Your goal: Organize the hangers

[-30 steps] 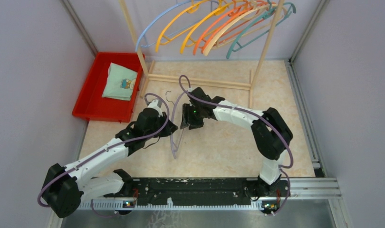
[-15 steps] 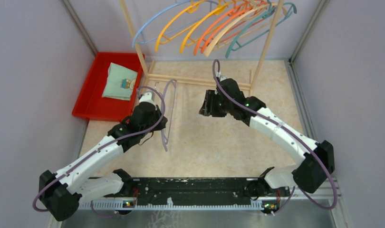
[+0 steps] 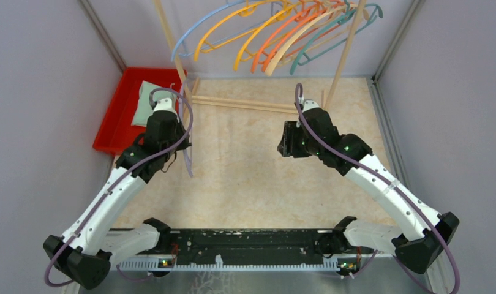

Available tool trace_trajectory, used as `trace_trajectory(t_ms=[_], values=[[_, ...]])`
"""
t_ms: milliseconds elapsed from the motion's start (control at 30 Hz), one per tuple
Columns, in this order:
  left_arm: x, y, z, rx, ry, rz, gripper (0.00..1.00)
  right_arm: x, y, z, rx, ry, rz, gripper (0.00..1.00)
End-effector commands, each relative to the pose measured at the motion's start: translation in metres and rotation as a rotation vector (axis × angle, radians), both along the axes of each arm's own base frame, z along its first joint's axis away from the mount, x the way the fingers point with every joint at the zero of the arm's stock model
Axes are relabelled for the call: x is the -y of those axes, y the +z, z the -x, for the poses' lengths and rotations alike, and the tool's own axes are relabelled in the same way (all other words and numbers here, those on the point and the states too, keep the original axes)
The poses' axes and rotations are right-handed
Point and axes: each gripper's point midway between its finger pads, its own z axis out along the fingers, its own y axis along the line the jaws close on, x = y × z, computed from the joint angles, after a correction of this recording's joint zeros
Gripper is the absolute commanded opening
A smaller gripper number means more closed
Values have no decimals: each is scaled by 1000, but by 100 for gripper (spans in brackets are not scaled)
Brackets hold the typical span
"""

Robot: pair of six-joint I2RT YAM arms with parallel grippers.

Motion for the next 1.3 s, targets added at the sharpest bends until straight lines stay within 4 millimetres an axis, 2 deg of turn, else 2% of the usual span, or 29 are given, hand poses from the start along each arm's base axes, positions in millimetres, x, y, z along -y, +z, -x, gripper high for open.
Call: trace_trajectory(t_ms=[0, 233, 467, 567, 700, 933, 1167, 1267], values=[[-25, 48, -4, 99, 9, -132, 0, 9, 34, 0, 92, -18, -26, 47], [-54, 83, -16, 164, 38, -273, 0, 13, 48, -2, 117, -13, -2, 47], [-41, 117, -13, 272, -75, -270, 0, 18, 44, 0, 117, -35, -4, 47], [-43, 139, -9, 329, -98, -292, 0, 17, 43, 1, 112, -38, -15, 47], [-42, 157, -5, 370, -122, -299, 0, 15, 40, -1, 108, -33, -5, 46], [-20, 164, 6, 411, -240, -223, 0, 10, 32, -4, 89, -25, -6, 46], [2, 157, 23, 410, -399, -189, 0, 9, 25, -4, 78, -24, 2, 46], [1, 157, 29, 416, -415, -198, 0, 8, 21, -5, 70, -24, 7, 46]])
